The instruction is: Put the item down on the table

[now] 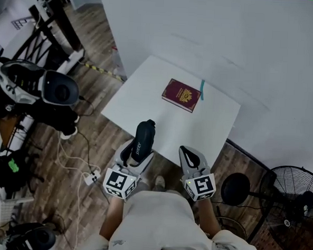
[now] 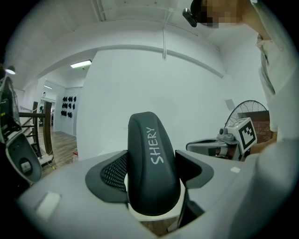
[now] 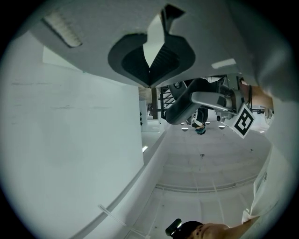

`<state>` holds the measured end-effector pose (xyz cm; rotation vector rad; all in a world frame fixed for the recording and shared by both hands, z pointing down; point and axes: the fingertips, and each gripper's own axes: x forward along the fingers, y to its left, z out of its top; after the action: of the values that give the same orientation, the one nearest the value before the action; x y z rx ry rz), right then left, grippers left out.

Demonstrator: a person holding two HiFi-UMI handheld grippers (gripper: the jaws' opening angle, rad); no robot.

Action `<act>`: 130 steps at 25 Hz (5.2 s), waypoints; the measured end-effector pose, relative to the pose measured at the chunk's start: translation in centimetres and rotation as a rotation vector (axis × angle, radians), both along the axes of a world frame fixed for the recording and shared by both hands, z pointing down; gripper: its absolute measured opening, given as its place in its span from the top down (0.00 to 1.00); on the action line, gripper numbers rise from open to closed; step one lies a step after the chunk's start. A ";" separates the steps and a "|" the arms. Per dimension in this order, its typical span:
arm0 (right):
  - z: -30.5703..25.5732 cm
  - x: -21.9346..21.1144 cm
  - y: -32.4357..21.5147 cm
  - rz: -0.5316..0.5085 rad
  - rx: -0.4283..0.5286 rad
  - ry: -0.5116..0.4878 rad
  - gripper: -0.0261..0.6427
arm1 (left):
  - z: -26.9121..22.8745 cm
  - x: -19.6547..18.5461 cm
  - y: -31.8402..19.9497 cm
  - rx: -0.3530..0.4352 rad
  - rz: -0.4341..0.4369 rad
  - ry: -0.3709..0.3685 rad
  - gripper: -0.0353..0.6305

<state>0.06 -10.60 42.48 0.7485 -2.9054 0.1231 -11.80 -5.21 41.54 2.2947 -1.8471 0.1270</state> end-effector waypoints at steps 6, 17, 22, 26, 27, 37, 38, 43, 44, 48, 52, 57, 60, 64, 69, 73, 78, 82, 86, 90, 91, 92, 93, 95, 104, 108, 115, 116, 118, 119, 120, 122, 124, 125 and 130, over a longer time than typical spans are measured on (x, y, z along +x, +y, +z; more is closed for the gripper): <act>0.3 0.0 -2.5 0.013 -0.018 -0.009 0.96 | 0.7 -0.3 -3.1 -0.023 0.018 -0.012 0.44; 0.7 -0.5 -7.5 0.098 -0.058 -0.035 0.96 | 1.6 -1.3 -8.9 -0.057 0.098 -0.027 0.44; 1.8 -2.4 -10.3 0.122 -0.082 -0.026 0.96 | 2.7 -2.9 -12.7 -0.075 0.148 -0.031 0.44; 2.6 -3.9 -12.9 0.155 -0.101 -0.011 0.96 | 3.2 -4.2 -15.7 -0.084 0.191 -0.027 0.44; 2.8 -4.3 -13.4 0.164 -0.106 -0.007 0.96 | 3.5 -4.6 -16.4 -0.089 0.202 -0.025 0.44; 6.5 -6.7 -17.7 0.269 -0.184 0.066 0.95 | 6.7 -7.5 -21.8 -0.147 0.325 -0.006 0.44; 6.9 -6.8 -17.9 0.279 -0.193 0.076 0.96 | 7.0 -7.7 -22.2 -0.151 0.339 -0.008 0.44; 8.7 -7.3 -18.4 0.334 -0.232 0.116 0.96 | 8.8 -8.5 -23.7 -0.171 0.414 -0.021 0.44; 8.9 -7.3 -18.5 0.344 -0.237 0.122 0.96 | 9.2 -8.6 -23.9 -0.179 0.429 -0.020 0.44; 10.2 -7.5 -19.0 0.395 -0.263 0.137 0.96 | 10.5 -8.5 -25.0 -0.198 0.484 -0.025 0.44; 12.0 -7.5 -19.1 0.448 -0.299 0.160 0.96 | 12.7 -7.9 -25.5 -0.238 0.544 -0.034 0.44; 13.9 -7.3 -19.0 0.477 -0.334 0.196 0.95 | 15.6 -7.1 -25.8 -0.305 0.586 -0.049 0.44; 15.2 -7.2 -18.8 0.481 -0.352 0.208 0.95 | 17.2 -6.8 -25.8 -0.343 0.588 -0.055 0.44; 16.5 -7.5 -18.8 0.463 -0.360 0.220 0.95 | 19.3 -6.8 -25.5 -0.392 0.564 -0.061 0.44; 18.3 -7.3 -18.9 0.445 -0.385 0.215 0.95 | 21.1 -6.6 -25.3 -0.433 0.516 -0.066 0.44; 19.6 -7.1 -19.0 0.420 -0.415 0.217 0.95 | 22.5 -6.3 -25.3 -0.466 0.493 -0.085 0.44; 20.7 -7.2 -18.8 0.379 -0.443 0.217 0.95 | 24.4 -5.9 -25.2 -0.516 0.464 -0.106 0.44; 21.7 -7.2 -18.6 0.354 -0.459 0.224 0.95 | 26.0 -5.4 -25.2 -0.551 0.451 -0.117 0.44; 22.5 -7.0 -18.5 0.346 -0.477 0.230 0.95 | 27.1 -5.0 -25.4 -0.573 0.449 -0.126 0.44; 23.2 -6.6 -18.6 0.341 -0.489 0.241 0.95 | 27.6 -4.7 -25.4 -0.586 0.452 -0.136 0.44; 23.4 -6.6 -18.6 0.340 -0.492 0.242 0.95 | 27.8 -4.7 -25.4 -0.589 0.455 -0.137 0.44; 23.5 -6.5 -18.6 0.340 -0.494 0.244 0.95 | 27.9 -4.6 -25.4 -0.593 0.459 -0.139 0.44; 23.6 -6.5 -18.7 0.340 -0.498 0.244 0.95 | 28.1 -4.6 -25.3 -0.598 0.464 -0.144 0.44; 23.8 -6.5 -18.7 0.341 -0.504 0.245 0.95 | 28.6 -4.4 -25.2 -0.612 0.476 -0.157 0.44; 24.1 -6.5 -18.8 0.340 -0.512 0.247 0.95 | 29.7 -4.0 -24.8 -0.638 0.484 -0.174 0.43; 24.5 -6.5 -18.7 0.342 -0.519 0.246 0.95 | 29.9 -4.0 -24.9 -0.635 0.487 -0.163 0.43; 24.5 -6.7 -18.5 0.340 -0.520 0.244 0.95 | 30.2 -3.8 -24.8 -0.651 0.486 -0.166 0.41; 24.5 -6.7 -18.5 0.340 -0.519 0.244 0.95 | 30.2 -3.7 -24.8 -0.651 0.484 -0.166 0.41; 24.4 -6.6 -18.4 0.340 -0.515 0.246 0.95 | 30.2 -3.6 -24.8 -0.651 0.484 -0.159 0.40; 24.4 -6.5 -18.4 0.341 -0.514 0.246 0.95 | 30.2 -3.5 -24.8 -0.651 0.486 -0.155 0.39; 24.3 -6.5 -18.3 0.343 -0.513 0.245 0.95 | 30.2 -3.4 -24.8 -0.650 0.489 -0.153 0.38; 24.2 -6.4 -18.3 0.345 -0.510 0.245 0.95 | 30.1 -3.2 -24.7 -0.649 0.491 -0.154 0.36; 24.1 -6.4 -18.2 0.347 -0.508 0.246 0.95 | 29.9 -3.1 -24.7 -0.645 0.492 -0.153 0.35; 24.0 -6.4 -18.1 0.348 -0.506 0.247 0.95 | 29.9 -3.1 -24.7 -0.642 0.493 -0.151 0.34; 23.9 -6.4 -17.9 0.355 -0.497 0.250 0.95 | 29.5 -3.1 -24.7 -0.627 0.497 -0.147 0.34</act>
<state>-6.37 -28.53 66.37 1.0728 -2.3326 0.7011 -14.92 -29.90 71.05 2.2356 -1.0226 0.8312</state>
